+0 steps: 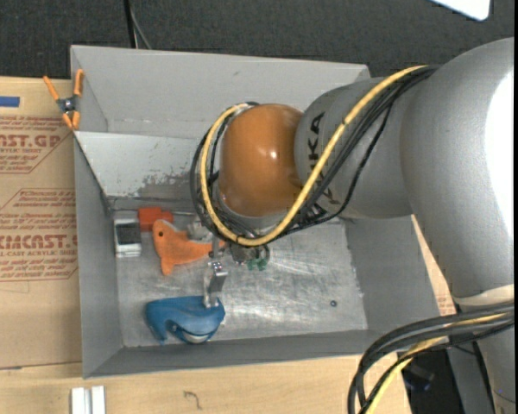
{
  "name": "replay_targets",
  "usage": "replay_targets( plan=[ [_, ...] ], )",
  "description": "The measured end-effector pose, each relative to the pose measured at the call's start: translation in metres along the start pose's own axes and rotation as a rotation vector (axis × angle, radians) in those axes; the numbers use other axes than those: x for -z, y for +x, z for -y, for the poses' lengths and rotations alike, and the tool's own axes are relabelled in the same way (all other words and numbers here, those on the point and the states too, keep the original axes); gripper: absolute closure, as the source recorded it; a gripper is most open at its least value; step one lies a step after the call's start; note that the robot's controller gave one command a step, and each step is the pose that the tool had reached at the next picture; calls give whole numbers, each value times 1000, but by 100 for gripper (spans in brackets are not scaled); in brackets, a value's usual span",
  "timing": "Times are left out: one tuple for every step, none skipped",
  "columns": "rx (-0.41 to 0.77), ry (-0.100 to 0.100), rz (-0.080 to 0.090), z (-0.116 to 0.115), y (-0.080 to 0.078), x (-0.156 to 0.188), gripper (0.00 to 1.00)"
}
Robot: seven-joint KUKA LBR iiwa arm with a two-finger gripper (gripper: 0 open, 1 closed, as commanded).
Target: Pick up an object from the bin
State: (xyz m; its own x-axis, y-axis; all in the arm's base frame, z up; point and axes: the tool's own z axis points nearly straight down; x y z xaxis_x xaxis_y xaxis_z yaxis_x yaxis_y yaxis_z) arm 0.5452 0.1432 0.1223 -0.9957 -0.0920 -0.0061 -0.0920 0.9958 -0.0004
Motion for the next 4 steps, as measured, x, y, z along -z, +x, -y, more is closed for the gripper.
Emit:
replay_targets(
  plan=[
    [-84, -6, 20, -11, -45, -33, 0],
    [-313, -1, -1, 26, -19, -48, 100],
    [-313, -2, -1, 26, -19, -48, 100],
    [-331, 2, -15, 22, -17, -9, 100]
  ],
)
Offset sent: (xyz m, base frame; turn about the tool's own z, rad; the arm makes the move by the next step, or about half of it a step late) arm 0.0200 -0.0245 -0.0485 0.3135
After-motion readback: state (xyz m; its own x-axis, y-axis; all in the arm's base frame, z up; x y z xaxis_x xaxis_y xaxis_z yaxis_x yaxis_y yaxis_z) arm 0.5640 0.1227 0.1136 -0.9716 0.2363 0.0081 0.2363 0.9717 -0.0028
